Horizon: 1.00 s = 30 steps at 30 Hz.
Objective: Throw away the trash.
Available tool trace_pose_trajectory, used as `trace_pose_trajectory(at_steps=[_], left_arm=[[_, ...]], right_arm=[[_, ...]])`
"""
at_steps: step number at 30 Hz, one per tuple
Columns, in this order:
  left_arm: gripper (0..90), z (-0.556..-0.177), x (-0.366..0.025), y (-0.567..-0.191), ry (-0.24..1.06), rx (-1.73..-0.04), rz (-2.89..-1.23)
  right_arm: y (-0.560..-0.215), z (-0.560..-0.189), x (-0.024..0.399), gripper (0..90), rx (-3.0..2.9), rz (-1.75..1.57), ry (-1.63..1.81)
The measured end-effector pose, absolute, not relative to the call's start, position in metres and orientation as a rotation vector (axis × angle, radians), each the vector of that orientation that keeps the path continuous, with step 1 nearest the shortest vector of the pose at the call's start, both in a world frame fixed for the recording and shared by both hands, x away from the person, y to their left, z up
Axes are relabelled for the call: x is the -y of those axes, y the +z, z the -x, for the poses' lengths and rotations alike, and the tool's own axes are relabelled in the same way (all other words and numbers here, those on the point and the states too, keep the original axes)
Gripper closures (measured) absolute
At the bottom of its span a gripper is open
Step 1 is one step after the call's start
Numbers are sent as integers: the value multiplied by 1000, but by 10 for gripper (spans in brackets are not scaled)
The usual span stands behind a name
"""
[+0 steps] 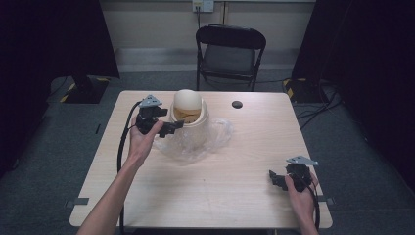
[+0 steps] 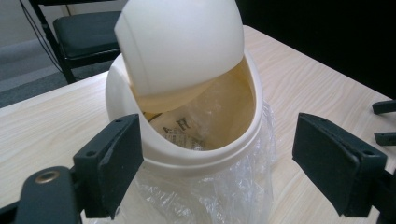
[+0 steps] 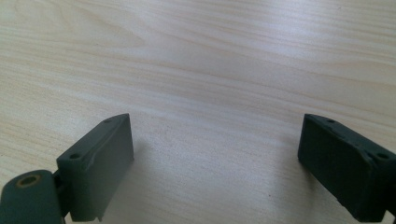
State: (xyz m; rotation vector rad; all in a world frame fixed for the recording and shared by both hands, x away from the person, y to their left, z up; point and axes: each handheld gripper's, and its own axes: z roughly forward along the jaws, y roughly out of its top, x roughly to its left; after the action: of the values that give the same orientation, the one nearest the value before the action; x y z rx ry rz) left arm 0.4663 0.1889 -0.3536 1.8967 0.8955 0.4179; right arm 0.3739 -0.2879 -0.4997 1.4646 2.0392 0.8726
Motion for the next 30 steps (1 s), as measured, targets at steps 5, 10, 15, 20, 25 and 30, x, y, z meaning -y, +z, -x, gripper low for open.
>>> trace_pose_trajectory(at_steps=[5, 10, 15, 20, 25, 30], left_arm=[[158, -455, -191, -358, 412, -901, -1878], [158, -445, -201, -361, 446, -905, -1890], [159, -436, -214, -366, 482, -924, -1900], [160, -426, -233, -369, 495, -953, -1866], [159, -418, -249, -375, 491, -975, -1857], [160, -409, -262, -381, 473, -975, -1824]], right_arm=[[-500, -374, 288, 96, -2039, -1464, 872], [-500, -374, 288, 96, -2040, -1464, 872], [-500, -374, 288, 96, -2040, -1464, 872], [-500, -374, 288, 95, -2039, -1465, 873], [-500, -374, 288, 96, -2039, -1465, 873], [-500, -374, 288, 96, -2040, -1466, 873]])
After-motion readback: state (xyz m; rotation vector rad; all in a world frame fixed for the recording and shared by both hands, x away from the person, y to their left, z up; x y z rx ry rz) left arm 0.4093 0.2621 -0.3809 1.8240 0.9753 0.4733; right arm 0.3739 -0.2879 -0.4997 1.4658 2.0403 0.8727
